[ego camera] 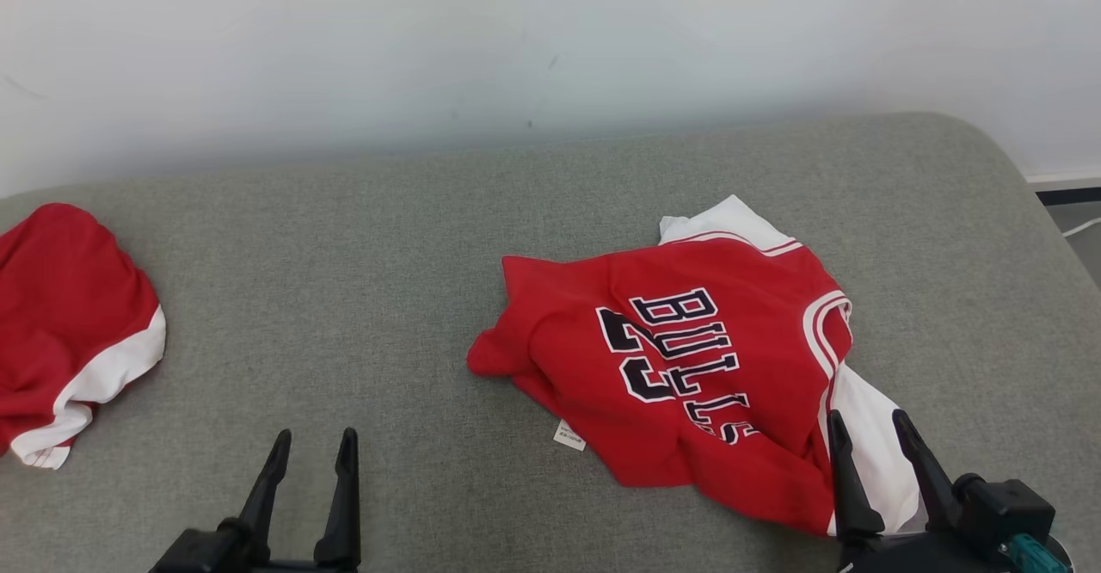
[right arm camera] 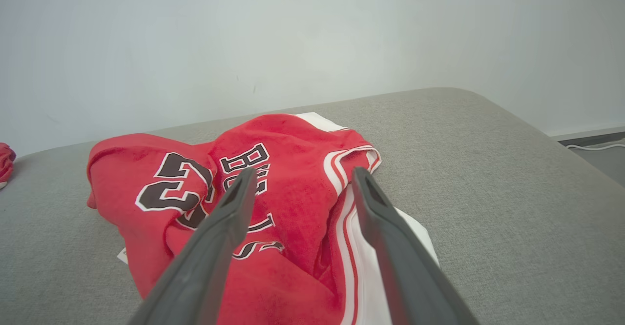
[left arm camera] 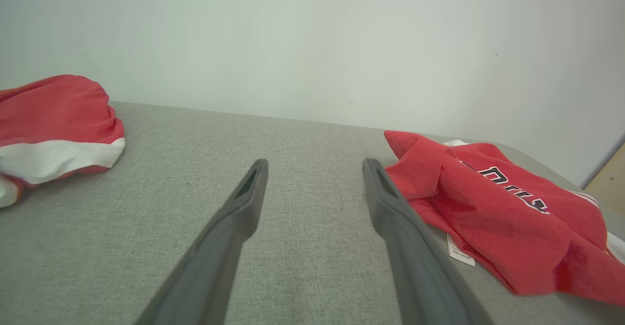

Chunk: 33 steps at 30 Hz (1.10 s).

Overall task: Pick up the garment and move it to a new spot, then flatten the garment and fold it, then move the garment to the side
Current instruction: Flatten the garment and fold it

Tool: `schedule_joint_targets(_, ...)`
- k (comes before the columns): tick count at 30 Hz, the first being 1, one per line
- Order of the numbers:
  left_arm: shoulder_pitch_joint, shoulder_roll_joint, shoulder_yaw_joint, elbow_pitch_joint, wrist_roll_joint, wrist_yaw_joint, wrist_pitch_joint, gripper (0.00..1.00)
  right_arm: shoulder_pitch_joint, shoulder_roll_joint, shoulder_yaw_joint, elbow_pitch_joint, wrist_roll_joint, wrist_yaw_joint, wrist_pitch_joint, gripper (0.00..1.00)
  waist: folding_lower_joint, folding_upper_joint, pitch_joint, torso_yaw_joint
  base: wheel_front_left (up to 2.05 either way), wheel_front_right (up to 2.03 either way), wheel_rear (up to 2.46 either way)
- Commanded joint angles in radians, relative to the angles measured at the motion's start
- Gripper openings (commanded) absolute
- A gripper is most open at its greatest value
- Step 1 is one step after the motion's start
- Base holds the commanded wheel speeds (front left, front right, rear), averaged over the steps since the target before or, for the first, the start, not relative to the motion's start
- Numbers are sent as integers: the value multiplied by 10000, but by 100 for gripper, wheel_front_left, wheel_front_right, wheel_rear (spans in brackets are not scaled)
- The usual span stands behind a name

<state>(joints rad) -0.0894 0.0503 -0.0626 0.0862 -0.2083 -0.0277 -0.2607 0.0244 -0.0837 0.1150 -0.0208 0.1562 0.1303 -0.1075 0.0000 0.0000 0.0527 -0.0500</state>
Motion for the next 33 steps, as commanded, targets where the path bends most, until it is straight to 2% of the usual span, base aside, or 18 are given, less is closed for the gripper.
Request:
schedule_joint_targets(1,-235,7,-32,197,71,-156,-44,100,-160,25,55,86,24,6,-97,100,0,0,32,-36,0,0,0)
schedule_joint_targets(6,-949,44,-405,1199,318,-588,-44,100,-438,46,265,345,55,6,-226,100,0,0,194,-268,0,0,0)
schedule_joint_targets(11,-1791,143,-775,2323,493,-819,-44,100,-762,75,572,631,163,6,-381,100,0,0,469,-748,0,0,0)
schedule_joint_targets(25,-3393,587,-983,4409,430,-1003,-44,100,-1376,229,959,1286,358,6,-853,100,0,0,1203,-2022,0,0,0)
schedule_joint_targets(33,-3903,815,-1103,5441,430,-1001,-44,100,-1534,265,1078,1575,417,6,-1039,100,0,0,1324,-2332,0,0,0)
